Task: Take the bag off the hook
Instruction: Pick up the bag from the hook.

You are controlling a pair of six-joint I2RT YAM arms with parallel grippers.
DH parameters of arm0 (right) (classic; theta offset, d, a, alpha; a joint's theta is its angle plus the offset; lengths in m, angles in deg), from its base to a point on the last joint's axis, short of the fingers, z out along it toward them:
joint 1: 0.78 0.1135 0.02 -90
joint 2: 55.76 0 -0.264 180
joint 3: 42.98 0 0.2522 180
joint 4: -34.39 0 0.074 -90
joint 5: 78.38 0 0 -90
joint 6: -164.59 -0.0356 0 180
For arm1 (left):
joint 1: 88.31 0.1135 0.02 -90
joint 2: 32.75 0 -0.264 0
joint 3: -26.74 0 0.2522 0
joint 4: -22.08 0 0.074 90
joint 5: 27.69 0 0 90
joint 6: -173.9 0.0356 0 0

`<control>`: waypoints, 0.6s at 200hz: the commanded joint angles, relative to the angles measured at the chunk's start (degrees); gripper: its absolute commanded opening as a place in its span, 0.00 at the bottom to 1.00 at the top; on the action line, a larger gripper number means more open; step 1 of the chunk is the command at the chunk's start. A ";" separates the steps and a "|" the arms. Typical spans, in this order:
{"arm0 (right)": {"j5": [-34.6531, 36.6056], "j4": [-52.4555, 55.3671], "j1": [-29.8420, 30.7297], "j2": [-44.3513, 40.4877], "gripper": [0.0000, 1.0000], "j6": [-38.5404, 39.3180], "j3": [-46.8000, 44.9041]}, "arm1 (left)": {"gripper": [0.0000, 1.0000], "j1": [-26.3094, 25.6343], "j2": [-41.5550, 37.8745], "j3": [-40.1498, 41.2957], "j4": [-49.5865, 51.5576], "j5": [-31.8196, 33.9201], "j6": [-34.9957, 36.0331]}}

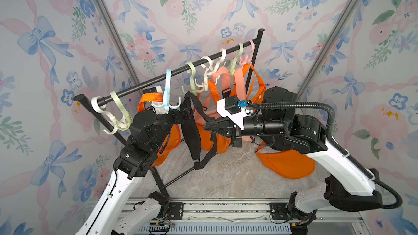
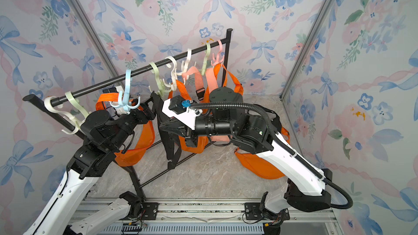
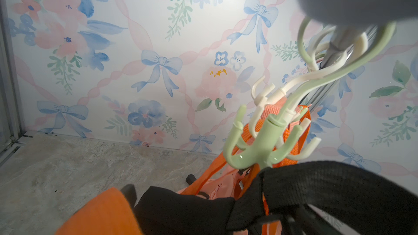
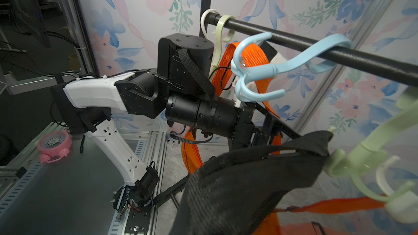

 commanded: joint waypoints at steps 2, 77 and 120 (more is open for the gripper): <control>3.87 -3.02 -1.90 -1.31 0.00 -1.48 -2.68 | 0.98 0.14 -0.74 -0.56 -3.35 -0.40 0.94; 3.31 -4.79 -8.35 -4.18 0.00 -6.08 -8.07 | 0.98 0.22 -4.33 1.26 -2.74 -7.33 -0.18; 5.10 -2.04 -10.12 -9.50 0.00 -6.08 -11.14 | 0.98 0.22 -5.71 1.90 -2.83 -8.53 -0.18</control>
